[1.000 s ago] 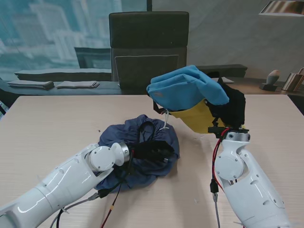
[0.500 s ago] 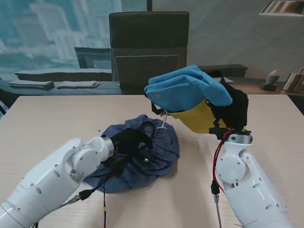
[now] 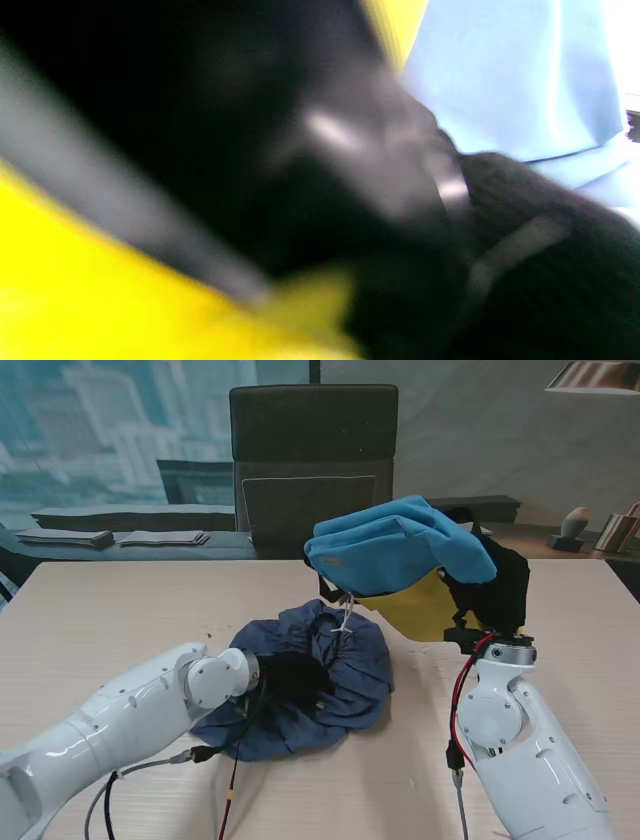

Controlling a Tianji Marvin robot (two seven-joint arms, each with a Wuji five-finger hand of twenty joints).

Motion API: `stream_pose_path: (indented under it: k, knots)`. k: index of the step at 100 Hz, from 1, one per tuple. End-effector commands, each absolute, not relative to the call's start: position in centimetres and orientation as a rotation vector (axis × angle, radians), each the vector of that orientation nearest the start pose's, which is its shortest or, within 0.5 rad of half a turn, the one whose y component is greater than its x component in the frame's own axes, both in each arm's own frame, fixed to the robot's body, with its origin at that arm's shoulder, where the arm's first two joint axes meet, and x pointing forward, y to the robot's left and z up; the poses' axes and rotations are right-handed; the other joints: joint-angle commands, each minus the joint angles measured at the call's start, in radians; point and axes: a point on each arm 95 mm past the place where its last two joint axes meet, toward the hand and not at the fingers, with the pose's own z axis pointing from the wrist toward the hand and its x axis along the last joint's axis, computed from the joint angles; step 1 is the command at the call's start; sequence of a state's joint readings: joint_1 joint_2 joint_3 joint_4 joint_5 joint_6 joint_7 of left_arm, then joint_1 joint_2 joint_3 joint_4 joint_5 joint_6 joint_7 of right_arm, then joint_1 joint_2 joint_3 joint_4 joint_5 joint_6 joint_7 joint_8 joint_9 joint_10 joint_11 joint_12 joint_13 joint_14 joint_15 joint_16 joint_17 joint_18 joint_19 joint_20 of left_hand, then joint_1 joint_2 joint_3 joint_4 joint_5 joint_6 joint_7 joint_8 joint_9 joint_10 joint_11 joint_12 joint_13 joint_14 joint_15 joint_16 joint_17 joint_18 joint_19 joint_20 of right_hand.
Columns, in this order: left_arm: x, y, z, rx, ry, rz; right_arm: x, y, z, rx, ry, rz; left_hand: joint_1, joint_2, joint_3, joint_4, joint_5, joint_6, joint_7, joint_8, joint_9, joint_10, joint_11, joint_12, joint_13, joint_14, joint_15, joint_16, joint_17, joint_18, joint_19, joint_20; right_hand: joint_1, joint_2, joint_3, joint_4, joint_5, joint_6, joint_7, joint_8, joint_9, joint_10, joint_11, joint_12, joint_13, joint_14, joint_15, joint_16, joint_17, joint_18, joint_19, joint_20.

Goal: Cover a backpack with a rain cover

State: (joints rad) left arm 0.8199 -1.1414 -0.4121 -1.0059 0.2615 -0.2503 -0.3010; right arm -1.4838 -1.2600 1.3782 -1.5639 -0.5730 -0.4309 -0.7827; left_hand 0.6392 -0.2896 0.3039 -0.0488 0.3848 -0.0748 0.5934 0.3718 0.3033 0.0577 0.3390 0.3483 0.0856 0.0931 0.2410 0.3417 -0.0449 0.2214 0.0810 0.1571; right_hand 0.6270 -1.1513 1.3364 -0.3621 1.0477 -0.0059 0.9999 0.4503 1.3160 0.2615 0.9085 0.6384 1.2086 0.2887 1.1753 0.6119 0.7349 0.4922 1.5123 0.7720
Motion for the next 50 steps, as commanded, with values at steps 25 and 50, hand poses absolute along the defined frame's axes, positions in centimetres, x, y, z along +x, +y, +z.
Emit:
stream_pose_path:
  k: [25, 50]
  knots:
    - [49.0, -17.3, -35.4, -1.509, 2.316, -1.791, 40.6, -4.6, -20.3, 0.901, 0.144, 2.330, 0.006, 0.020, -0.040, 0.027, -0.045, -0.007, 0.001, 0.004, -0.047, 0.006, 0.013, 0.007, 0.010, 0.019, 0.015, -0.002, 0.040, 0.010, -0.020, 0.053, 0.089, 0.143, 0.133, 0.043, 0.046, -0.122, 0.105, 0.055, 0.022, 0.071, 0.041, 0.016, 0.094, -0.063, 0.109, 0.047, -0.015, -0.027, -0.006, 0.015]
    - [47.6, -13.3, -31.6, -1.166, 2.086, -1.751, 40.0, -4.7, -20.9, 0.920, 0.110, 2.341, -0.058, -0.078, 0.105, 0.011, -0.006, -0.006, 0.094, 0.051, 0.045, 0.011, 0.093, 0.068, 0.086, 0.059, 0.146, 0.061, 0.115, -0.007, 0.230, 0.206, 0.090, 0.152, 0.129, 0.046, 0.045, -0.123, 0.103, 0.057, 0.017, 0.068, 0.043, 0.013, 0.094, -0.062, 0.103, 0.043, -0.018, -0.030, -0.006, 0.014]
